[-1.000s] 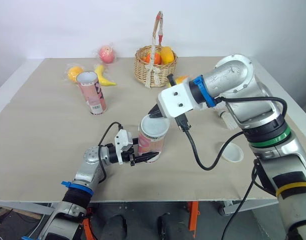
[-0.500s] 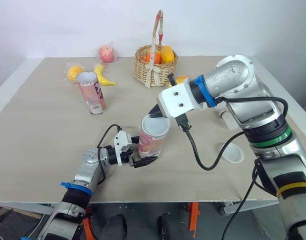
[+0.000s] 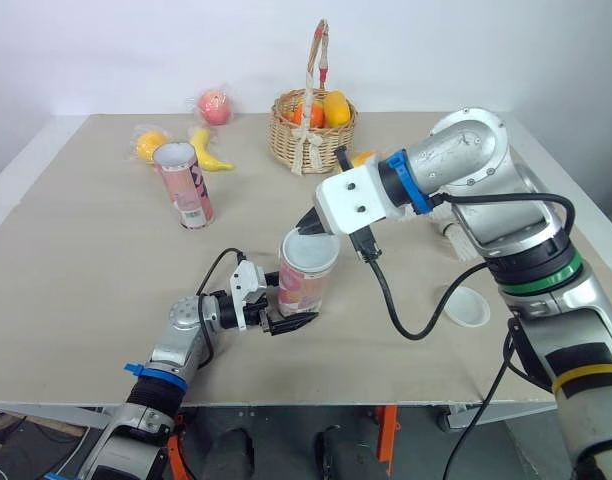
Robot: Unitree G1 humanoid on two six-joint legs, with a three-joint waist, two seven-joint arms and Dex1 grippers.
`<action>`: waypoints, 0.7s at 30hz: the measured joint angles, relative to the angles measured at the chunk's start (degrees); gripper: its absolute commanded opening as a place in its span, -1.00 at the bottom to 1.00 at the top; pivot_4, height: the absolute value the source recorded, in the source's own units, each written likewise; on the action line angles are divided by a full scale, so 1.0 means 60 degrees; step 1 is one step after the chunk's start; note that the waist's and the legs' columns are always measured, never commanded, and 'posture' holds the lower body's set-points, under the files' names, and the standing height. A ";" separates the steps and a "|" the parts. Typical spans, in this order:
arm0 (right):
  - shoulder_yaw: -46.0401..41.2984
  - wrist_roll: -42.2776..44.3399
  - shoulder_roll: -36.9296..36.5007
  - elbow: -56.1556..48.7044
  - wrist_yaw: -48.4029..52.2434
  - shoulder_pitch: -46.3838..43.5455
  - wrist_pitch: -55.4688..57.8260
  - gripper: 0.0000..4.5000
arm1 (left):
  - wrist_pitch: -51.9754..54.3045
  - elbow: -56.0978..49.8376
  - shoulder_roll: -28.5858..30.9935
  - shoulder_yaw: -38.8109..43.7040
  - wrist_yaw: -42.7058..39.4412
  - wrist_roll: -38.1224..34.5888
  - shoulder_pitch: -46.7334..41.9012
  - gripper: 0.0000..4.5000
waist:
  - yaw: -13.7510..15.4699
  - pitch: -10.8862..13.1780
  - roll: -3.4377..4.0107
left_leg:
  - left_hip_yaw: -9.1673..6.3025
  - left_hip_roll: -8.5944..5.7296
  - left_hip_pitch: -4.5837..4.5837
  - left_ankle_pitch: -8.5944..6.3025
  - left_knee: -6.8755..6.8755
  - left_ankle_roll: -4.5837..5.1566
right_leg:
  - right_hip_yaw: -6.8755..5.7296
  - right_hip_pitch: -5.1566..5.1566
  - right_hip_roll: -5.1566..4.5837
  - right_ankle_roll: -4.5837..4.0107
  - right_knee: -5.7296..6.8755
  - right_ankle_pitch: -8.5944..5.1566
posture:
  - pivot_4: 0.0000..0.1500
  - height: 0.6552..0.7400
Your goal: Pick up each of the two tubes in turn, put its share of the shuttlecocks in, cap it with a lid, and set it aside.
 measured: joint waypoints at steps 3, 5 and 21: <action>0.0000 -0.0014 0.0000 0.0007 0.0000 -0.0001 0.0000 -1.00 | -0.0019 0.0000 0.0000 0.0001 0.0004 0.0057 -0.0005 0.87 | 0.0001 0.0000 0.0000 | -0.0001 0.0000 0.0000 -0.0001 -0.0001 -0.0001 | 0.0000 0.0000 0.0000 -0.0002 0.0000 -0.0001 | 1.00 1.00; 0.0000 -0.0021 0.0000 0.0008 -0.0006 -0.0003 0.0000 -1.00 | -0.0019 0.0000 0.0000 0.0002 0.0005 0.0060 -0.0005 0.64 | 0.0001 0.0000 0.0000 | -0.0001 0.0000 0.0000 -0.0001 -0.0001 -0.0001 | 0.0000 0.0000 0.0000 -0.0001 0.0000 -0.0001 | 1.00 1.00; 0.0000 -0.0080 0.0159 0.0260 -0.0006 -0.0139 0.0002 -1.00 | -0.0030 0.0013 -0.0015 0.0016 0.0042 0.0052 -0.0014 0.45 | 0.0000 0.0000 0.0000 | -0.0002 0.0000 0.0000 -0.0001 -0.0001 -0.0002 | 0.0000 0.0000 0.0001 -0.0002 0.0000 -0.0001 | 1.00 1.00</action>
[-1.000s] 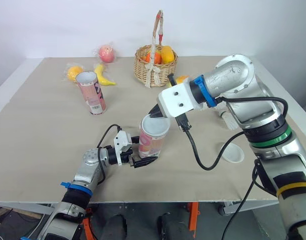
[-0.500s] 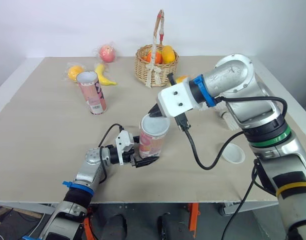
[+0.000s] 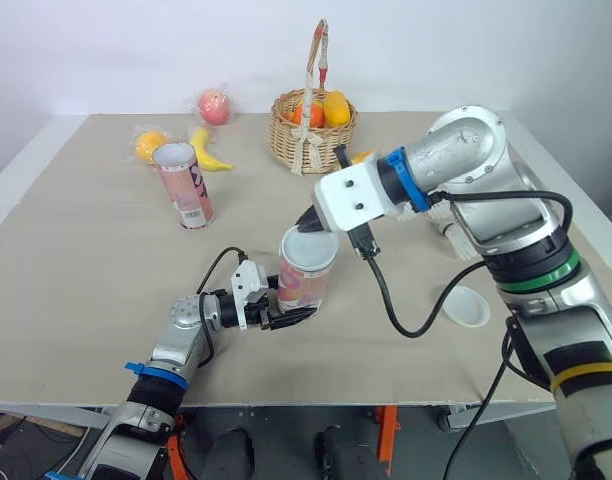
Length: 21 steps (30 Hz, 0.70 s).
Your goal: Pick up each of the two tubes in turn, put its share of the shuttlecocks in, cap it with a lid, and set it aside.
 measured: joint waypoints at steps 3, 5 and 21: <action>0.0000 0.0068 0.0125 0.0098 0.0030 -0.0042 0.0192 -1.00 | -0.0027 0.0018 -0.0020 0.0010 0.0006 0.0002 0.0000 0.45 | 0.0000 0.0000 0.0000 | -0.0001 0.0000 0.0000 0.0000 0.0000 0.0000 | -0.0001 0.0001 0.0000 -0.0001 0.0000 0.0000 | 1.00 1.00; -0.0001 0.0140 0.0143 0.0115 0.0060 -0.0042 0.0306 -1.00 | -0.0065 0.0035 -0.0032 0.0010 0.0009 0.0006 0.0000 0.45 | 0.0001 0.0000 0.0000 | -0.0001 0.0000 -0.0001 0.0000 0.0000 0.0000 | 0.0000 0.0002 0.0000 -0.0001 0.0000 0.0000 | 1.00 1.00; -0.0146 0.0156 -0.0024 -0.0427 -0.0431 0.0363 0.0550 -1.00 | 0.0044 0.0060 -0.0181 0.0188 0.0192 -0.0125 0.0042 0.45 | 0.0000 0.0000 0.0000 | -0.0004 0.0000 0.0000 0.0000 0.0001 -0.0001 | -0.0003 0.0003 0.0001 0.0000 0.0000 0.0000 | 1.00 1.00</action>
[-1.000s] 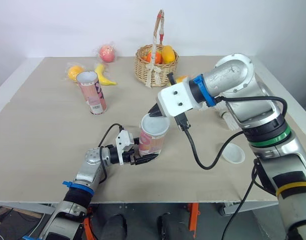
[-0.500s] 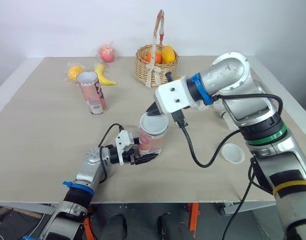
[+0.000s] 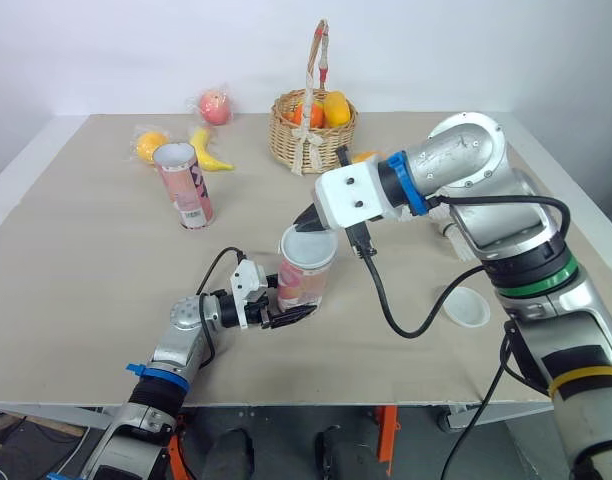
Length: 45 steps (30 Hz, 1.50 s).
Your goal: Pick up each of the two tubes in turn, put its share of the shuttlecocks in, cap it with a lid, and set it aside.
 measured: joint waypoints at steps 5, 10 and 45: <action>-0.0020 -0.0054 -0.0028 -0.0378 -0.0317 0.0184 0.0245 -1.00 | 0.0064 -0.0011 -0.0083 0.0073 0.0014 -0.0085 0.0023 0.45 | 0.0003 0.0000 0.0000 | 0.0000 -0.0002 -0.0001 0.0000 0.0000 0.0000 | 0.0002 0.0001 -0.0002 0.0001 0.0000 -0.0001 | 1.00 1.00; -0.0163 -0.0009 -0.0050 -0.0610 -0.0384 0.0316 0.0547 -1.00 | 0.0064 -0.0010 -0.0087 0.0089 0.0004 -0.0089 0.0024 0.45 | 0.0002 0.0000 0.0000 | 0.0000 -0.0002 -0.0001 0.0000 0.0000 0.0000 | 0.0002 0.0001 -0.0001 0.0002 0.0000 -0.0002 | 1.00 1.00; -0.0263 0.0289 -0.0132 -0.0784 -0.0969 0.0367 0.1235 -1.00 | -0.0173 0.0198 -0.0115 0.0186 -0.0129 -0.0113 -0.0035 0.45 | 0.0002 0.0001 -0.0001 | -0.0001 -0.0001 -0.0003 -0.0001 -0.0001 -0.0001 | 0.0003 -0.0001 0.0003 0.0001 0.0000 -0.0003 | 1.00 1.00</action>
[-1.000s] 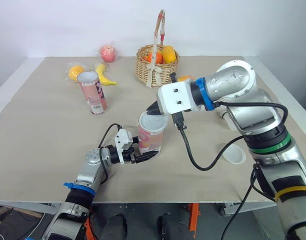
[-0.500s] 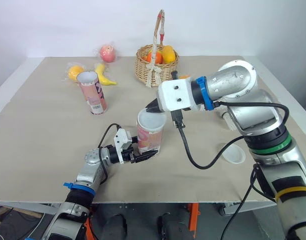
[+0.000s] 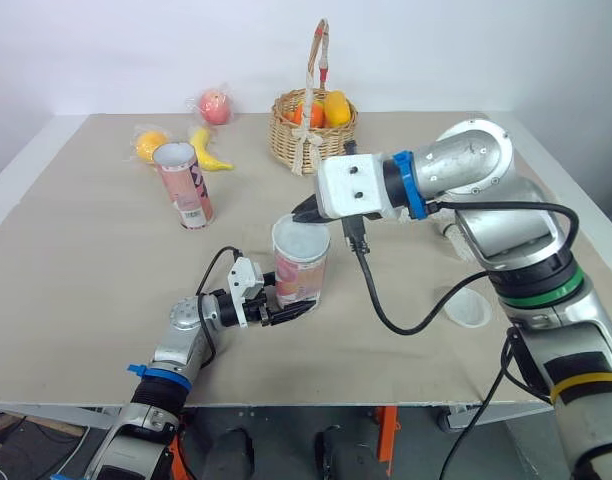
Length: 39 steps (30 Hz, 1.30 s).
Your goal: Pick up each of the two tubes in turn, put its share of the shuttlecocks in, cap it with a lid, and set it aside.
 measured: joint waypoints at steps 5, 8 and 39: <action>0.0000 0.0041 0.0000 -0.0004 -0.0031 0.0002 0.0033 -1.00 | -0.0010 0.0003 -0.0001 0.0000 0.0008 -0.0001 0.0000 0.45 | 0.0000 0.0000 0.0000 | 0.0000 0.0001 0.0000 0.0000 0.0000 0.0000 | 0.0000 0.0000 0.0001 0.0000 0.0000 0.0000 | 1.00 1.00; 0.0000 0.0043 -0.0002 -0.0018 -0.0065 0.0026 0.0035 -1.00 | -0.0010 0.0003 -0.0001 0.0001 0.0030 0.0000 0.0001 0.45 | 0.0000 0.0000 0.0000 | 0.0000 0.0001 0.0000 0.0000 0.0000 0.0000 | 0.0000 0.0000 0.0001 0.0000 0.0000 0.0000 | 1.00 1.00; -0.0224 -0.0007 -0.0180 0.0059 -0.0607 0.0285 0.0329 0.29 | 0.0008 -0.0022 0.0018 0.0014 0.0078 0.0041 0.0026 0.44 | -0.0002 -0.0001 0.0001 | 0.0002 0.0005 0.0008 0.0000 0.0000 0.0000 | 0.0002 0.0003 0.0005 -0.0003 0.0000 0.0003 | 1.00 1.00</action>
